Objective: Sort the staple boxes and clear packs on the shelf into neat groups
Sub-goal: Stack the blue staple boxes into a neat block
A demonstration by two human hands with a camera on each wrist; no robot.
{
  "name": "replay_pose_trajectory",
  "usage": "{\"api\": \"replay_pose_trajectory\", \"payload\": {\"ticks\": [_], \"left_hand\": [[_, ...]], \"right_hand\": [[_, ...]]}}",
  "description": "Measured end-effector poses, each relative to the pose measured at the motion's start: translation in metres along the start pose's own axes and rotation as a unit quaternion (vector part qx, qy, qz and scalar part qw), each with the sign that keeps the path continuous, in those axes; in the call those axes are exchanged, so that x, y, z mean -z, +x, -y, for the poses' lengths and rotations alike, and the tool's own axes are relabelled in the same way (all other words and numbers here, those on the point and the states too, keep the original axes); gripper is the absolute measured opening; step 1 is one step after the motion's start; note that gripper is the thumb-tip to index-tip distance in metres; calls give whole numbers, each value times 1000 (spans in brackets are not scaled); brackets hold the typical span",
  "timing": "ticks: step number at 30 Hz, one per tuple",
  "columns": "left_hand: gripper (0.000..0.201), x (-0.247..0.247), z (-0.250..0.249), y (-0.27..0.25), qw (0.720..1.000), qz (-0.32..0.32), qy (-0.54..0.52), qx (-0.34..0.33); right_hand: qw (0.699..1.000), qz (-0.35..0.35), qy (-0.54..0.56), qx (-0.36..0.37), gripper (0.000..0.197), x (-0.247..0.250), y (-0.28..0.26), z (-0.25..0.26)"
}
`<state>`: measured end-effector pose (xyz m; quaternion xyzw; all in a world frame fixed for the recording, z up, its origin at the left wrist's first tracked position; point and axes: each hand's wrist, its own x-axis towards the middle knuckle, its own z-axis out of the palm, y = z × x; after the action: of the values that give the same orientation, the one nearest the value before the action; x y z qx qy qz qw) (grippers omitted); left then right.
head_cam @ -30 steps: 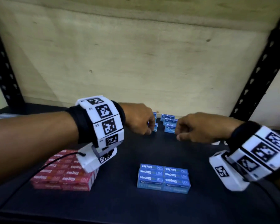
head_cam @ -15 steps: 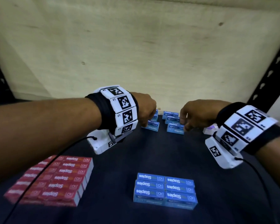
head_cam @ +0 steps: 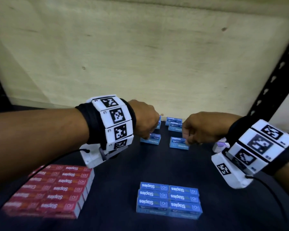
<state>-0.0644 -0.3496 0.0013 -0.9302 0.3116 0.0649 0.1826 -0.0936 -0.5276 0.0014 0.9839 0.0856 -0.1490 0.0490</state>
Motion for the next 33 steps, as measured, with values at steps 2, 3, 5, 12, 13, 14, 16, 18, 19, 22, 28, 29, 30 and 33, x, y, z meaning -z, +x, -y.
{"api": "replay_pose_trajectory", "payload": {"ticks": [2, 3, 5, 12, 13, 14, 16, 18, 19, 22, 28, 29, 30, 33], "left_hand": [[25, -2, -1, -10, 1000, 7, -10, -13], [24, -4, -2, -15, 999, 11, -24, -19], [22, -6, -3, -25, 998, 20, -56, -31], [19, -19, -3, -54, 987, 73, -132, -58], [18, -20, -4, -59, 984, 80, -145, -59], [17, -20, -4, -63, 982, 86, -158, -61], [16, -19, -6, -71, 976, 90, -184, -67], [15, -19, -9, -79, 973, 89, -200, -72], [14, -19, -10, -82, 973, 87, -201, -75], [12, -21, -13, -89, 972, 83, -203, -81], [16, -21, -15, -95, 961, 87, -257, -59], [17, -20, -15, -95, 958, 87, -270, -53], [16, -20, -16, -94, 955, 86, -281, -49], [14, -20, -19, -92, 951, 77, -294, -48]], "right_hand": [[1000, 1, 6, 8, 8, -3, -8, 2], [1000, 4, 6, 10, 8, -4, -12, 4], [1000, 16, 6, 18, 10, -5, -21, 7], [998, 37, 23, 51, 14, -15, -56, 16], [997, 43, 30, 52, 14, -17, -60, 17], [997, 48, 37, 52, 14, -19, -65, 18], [996, 56, 49, 51, 14, -23, -73, 19], [995, 63, 59, 53, 13, -25, -80, 19], [995, 65, 62, 54, 12, -27, -83, 19], [994, 61, 70, 55, 9, -30, -91, 19], [990, 59, 112, 59, 7, -31, -97, 20], [990, 56, 118, 58, 8, -32, -97, 20], [990, 50, 121, 57, 8, -32, -96, 21], [990, 38, 122, 63, 9, -35, -93, 24]]}}
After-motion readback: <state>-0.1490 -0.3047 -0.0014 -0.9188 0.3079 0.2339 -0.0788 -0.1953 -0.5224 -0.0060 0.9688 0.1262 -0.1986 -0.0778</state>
